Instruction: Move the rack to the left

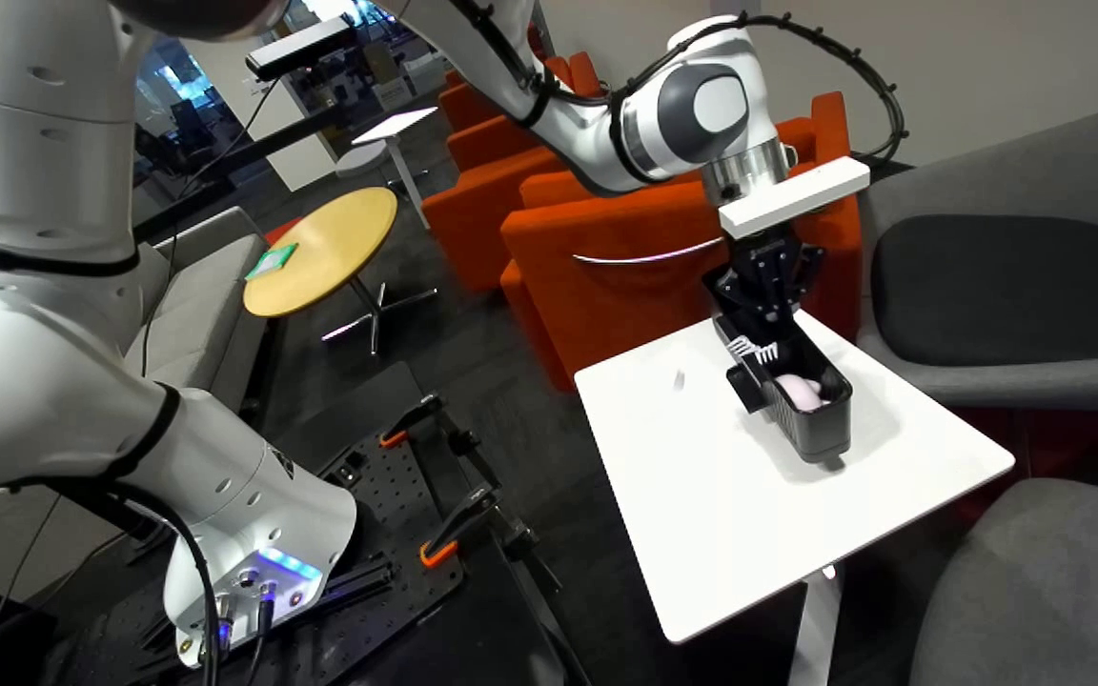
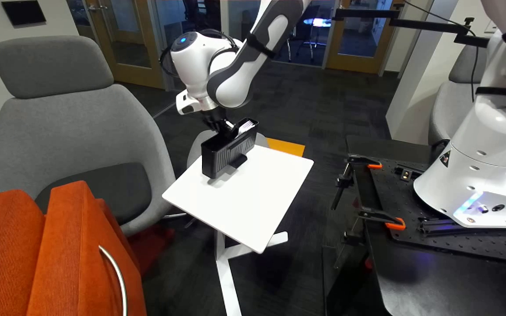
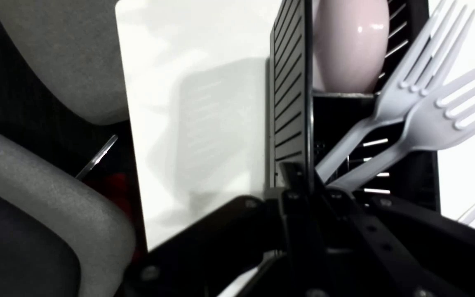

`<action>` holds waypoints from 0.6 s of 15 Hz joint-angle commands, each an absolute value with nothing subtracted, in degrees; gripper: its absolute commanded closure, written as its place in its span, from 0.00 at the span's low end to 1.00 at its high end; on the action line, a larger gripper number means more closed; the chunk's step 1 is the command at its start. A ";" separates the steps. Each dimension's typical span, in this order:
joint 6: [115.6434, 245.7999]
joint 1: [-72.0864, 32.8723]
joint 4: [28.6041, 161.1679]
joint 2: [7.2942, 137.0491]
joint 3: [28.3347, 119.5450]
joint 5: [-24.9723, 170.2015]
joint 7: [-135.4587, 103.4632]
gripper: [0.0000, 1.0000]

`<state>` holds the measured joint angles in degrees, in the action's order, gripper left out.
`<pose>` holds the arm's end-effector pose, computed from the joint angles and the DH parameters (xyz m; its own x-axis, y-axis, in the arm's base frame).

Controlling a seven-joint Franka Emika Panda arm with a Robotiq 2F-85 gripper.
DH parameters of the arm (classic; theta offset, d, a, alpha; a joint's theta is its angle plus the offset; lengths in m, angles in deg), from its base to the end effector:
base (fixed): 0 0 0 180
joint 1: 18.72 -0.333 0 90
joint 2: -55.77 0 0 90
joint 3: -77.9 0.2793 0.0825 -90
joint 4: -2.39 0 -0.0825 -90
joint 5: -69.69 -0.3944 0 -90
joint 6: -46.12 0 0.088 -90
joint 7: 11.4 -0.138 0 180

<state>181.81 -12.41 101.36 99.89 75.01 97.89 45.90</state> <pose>0.6189 -0.1167 0.0656 0.3124 0.8758 -0.3681 0.9431 -0.3324 0.0094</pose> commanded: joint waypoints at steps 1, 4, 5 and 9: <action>181.99 -15.12 99.13 101.94 74.29 101.39 47.61 0.99; 182.67 -16.04 98.91 103.25 75.11 102.62 48.64 0.99; 182.82 -16.29 98.95 103.55 75.19 102.77 49.32 0.99; 184.15 -16.67 99.52 104.49 75.59 102.58 51.70 0.99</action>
